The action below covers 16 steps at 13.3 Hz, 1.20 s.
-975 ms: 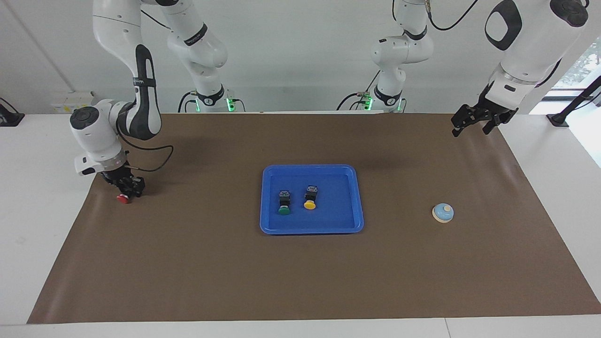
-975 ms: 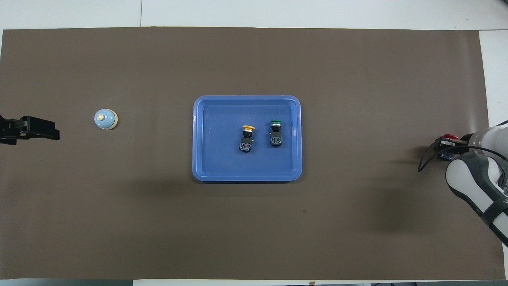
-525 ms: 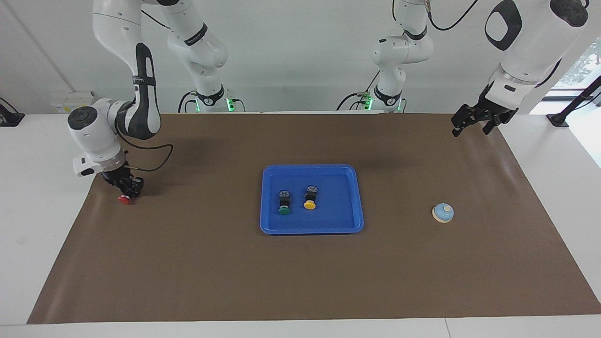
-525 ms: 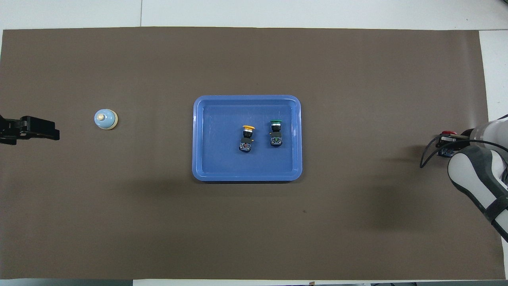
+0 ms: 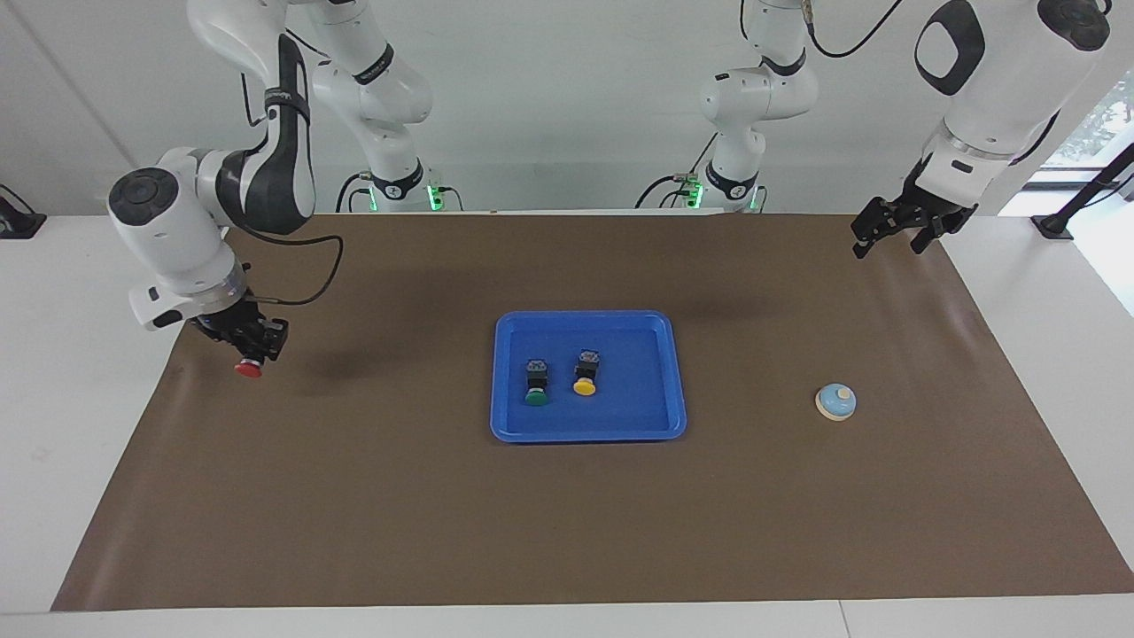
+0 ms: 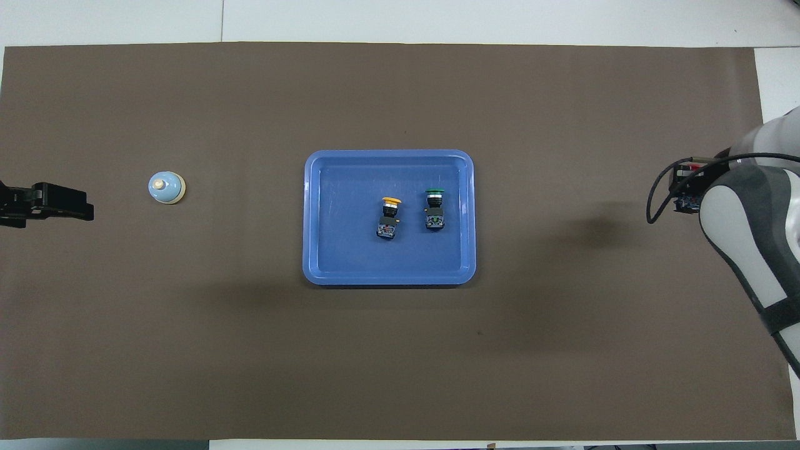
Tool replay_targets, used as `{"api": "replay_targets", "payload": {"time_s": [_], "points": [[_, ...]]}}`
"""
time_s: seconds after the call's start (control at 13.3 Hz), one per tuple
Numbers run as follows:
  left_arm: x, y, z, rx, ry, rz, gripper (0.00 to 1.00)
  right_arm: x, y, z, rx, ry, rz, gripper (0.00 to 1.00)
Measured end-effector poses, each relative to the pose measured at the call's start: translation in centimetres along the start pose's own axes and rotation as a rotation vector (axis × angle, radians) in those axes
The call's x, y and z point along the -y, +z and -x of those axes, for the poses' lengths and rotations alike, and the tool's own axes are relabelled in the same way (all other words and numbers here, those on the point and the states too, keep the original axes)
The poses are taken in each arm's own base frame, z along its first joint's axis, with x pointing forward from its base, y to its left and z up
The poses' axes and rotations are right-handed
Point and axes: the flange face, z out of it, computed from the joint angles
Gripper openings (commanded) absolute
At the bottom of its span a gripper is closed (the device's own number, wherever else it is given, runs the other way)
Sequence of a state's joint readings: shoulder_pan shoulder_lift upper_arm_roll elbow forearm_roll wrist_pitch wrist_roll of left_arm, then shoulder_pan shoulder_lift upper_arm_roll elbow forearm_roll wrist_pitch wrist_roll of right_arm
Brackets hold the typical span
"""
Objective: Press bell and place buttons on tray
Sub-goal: 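Carry the red button over the tray and lower it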
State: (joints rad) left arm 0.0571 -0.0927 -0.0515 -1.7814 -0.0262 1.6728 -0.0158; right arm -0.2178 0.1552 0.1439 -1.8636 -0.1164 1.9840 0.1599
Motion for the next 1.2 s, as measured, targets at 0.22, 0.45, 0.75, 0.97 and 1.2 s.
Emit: {"api": "replay_targets", "payload": {"time_s": [0.22,0.45,0.75,0.97,1.2], "points": [[0.0,0.0,0.0,0.000,0.000,0.000,1.00,9.5,-3.2,1.0,0.001,0.025,-0.007,0.00],[0.0,0.0,0.0,0.000,0.000,0.000,1.00,20.5,-5.3,4.0,-0.020,0.053,-0.022,0.00],[0.0,0.0,0.0,0.000,0.000,0.000,1.00,29.7,-7.4,8.0,-0.026,0.039,-0.088,0.00],[0.0,0.0,0.0,0.000,0.000,0.000,1.00,34.0,-8.1,8.9,-0.019,0.038,-0.139,0.00],[0.0,0.0,0.0,0.000,0.000,0.000,1.00,39.7,-6.5,9.0,-0.004,0.074,-0.160,0.00]]}}
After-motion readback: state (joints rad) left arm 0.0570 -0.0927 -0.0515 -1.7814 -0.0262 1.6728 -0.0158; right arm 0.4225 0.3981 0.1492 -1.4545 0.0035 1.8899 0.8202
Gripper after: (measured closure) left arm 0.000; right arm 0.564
